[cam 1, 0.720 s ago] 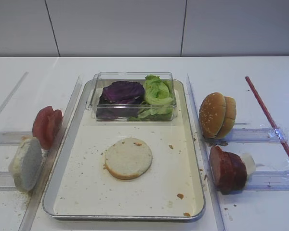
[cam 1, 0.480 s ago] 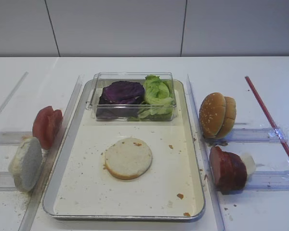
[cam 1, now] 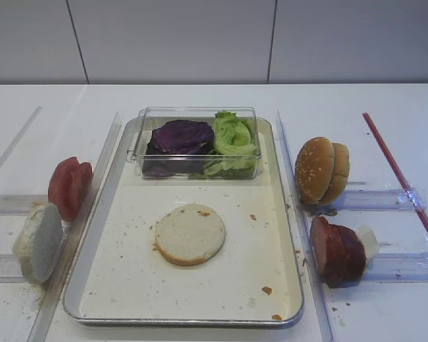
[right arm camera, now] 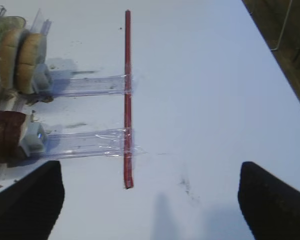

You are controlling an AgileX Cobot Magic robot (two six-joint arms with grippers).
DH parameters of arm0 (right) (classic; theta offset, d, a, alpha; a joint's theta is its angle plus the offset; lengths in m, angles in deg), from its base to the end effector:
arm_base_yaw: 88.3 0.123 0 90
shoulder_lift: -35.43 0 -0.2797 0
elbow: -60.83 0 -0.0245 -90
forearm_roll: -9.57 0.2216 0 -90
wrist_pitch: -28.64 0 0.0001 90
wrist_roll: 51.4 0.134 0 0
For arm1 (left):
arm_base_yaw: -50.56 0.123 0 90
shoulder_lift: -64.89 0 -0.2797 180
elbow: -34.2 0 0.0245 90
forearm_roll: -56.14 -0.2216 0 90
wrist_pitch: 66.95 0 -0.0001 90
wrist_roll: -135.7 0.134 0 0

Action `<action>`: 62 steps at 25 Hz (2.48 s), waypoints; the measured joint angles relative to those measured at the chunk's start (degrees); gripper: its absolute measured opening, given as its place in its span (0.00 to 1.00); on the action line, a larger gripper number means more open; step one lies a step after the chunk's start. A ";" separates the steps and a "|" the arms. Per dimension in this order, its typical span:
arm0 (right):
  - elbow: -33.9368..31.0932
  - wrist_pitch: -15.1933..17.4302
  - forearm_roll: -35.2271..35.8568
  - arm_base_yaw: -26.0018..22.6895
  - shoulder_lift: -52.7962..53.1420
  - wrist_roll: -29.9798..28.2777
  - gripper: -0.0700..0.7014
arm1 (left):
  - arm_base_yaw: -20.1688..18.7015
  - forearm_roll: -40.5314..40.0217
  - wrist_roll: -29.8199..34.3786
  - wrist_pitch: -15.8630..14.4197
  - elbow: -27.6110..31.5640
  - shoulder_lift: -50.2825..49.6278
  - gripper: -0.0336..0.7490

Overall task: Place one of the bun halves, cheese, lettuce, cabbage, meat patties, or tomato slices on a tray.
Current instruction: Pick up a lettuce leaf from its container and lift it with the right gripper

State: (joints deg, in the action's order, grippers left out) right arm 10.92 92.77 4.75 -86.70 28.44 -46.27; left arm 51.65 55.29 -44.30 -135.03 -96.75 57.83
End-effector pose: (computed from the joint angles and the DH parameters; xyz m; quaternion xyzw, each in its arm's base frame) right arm 0.0095 -0.0099 0.2298 0.0294 0.8692 -0.0130 0.4934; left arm 0.0035 0.0019 0.2259 -0.0092 0.8837 0.0118 0.4679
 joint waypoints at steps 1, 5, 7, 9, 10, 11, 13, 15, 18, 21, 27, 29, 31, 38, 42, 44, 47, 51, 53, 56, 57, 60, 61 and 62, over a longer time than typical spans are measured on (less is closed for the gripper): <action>0.00 0.00 -1.08 0.00 0.00 0.00 0.99 | 0.00 0.00 0.00 0.00 0.00 0.00 0.67; 0.00 -0.13 -2.13 0.00 0.00 0.00 0.99 | 0.00 0.00 0.00 0.00 0.00 0.00 0.67; 0.00 -0.13 -2.01 0.00 0.00 0.00 0.99 | 0.00 0.00 0.00 0.00 0.00 0.00 0.67; 0.00 -0.24 -2.01 0.00 0.00 0.00 0.99 | 0.00 0.00 0.00 0.00 0.00 0.00 0.67; 0.00 -0.22 -2.01 0.00 0.00 0.00 0.99 | 0.00 0.00 0.00 0.00 0.00 0.00 0.67; 0.00 -0.35 -2.01 0.00 0.00 0.00 0.99 | 0.00 0.00 0.00 0.00 0.00 0.00 0.67; 0.38 -0.65 -2.01 0.00 0.00 0.00 0.99 | 0.00 0.00 0.00 0.00 0.00 0.00 0.67; 1.34 -1.07 -1.92 0.00 0.00 0.00 0.99 | 0.00 0.00 0.00 0.00 0.00 0.00 0.67; 3.67 -1.58 -1.79 0.00 0.00 0.00 0.99 | 0.00 0.00 0.00 0.00 0.00 0.00 0.67; 6.56 -1.58 -1.01 0.00 0.00 0.00 0.99 | 0.00 0.00 0.00 0.00 0.00 0.00 0.67; 12.97 -0.77 1.74 0.00 -5.84 0.00 0.99 | 0.00 0.00 0.00 0.00 0.00 0.00 0.67; 15.06 0.15 2.64 0.00 -9.24 -0.38 0.98 | 0.00 0.00 0.00 0.00 0.00 0.00 0.67; 17.33 1.02 3.63 0.00 -13.06 -1.05 0.94 | 0.00 0.00 0.00 0.00 0.00 0.00 0.67; 23.54 1.88 9.56 0.00 -24.64 -3.81 0.81 | 0.00 0.00 0.00 0.13 0.00 0.00 0.67; 26.63 3.60 14.49 0.00 -31.67 -5.88 0.80 | 0.00 0.00 0.39 0.16 0.00 0.00 0.67; 28.37 3.94 15.67 0.00 -34.83 -6.28 0.80 | 0.00 0.00 0.00 0.16 0.00 0.00 0.67; 31.05 4.02 17.67 0.00 -38.93 -8.05 0.80 | 0.00 0.00 0.00 0.16 0.00 0.00 0.67; 34.78 4.38 20.16 0.13 -44.29 -9.58 0.80 | 0.00 0.00 0.00 0.26 0.00 0.00 0.67; 36.57 4.89 21.26 0.26 -47.45 -10.51 0.79 | 0.00 0.00 0.39 0.26 0.00 0.00 0.67; 39.62 5.26 22.97 1.00 -52.26 -11.55 0.78 | 0.00 0.00 0.39 0.26 0.00 0.00 0.67; 40.56 5.26 23.00 1.79 -54.05 -11.57 0.77 | 0.00 0.00 0.39 0.26 0.00 0.00 0.67; 44.03 5.42 22.75 4.74 -59.16 -11.66 0.77 | 0.00 0.00 0.39 0.26 0.00 0.00 0.67; 45.39 5.77 22.61 5.55 -60.70 -11.66 0.77 | 0.00 0.00 0.39 0.26 0.00 0.00 0.67; 46.74 6.03 22.35 6.39 -62.58 -11.41 0.77 | 0.00 0.00 0.39 0.26 0.00 0.00 0.67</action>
State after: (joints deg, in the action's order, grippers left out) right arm 57.65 98.79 27.09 -80.31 -34.14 -57.69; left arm 51.65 55.29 -43.91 -134.77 -96.75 57.83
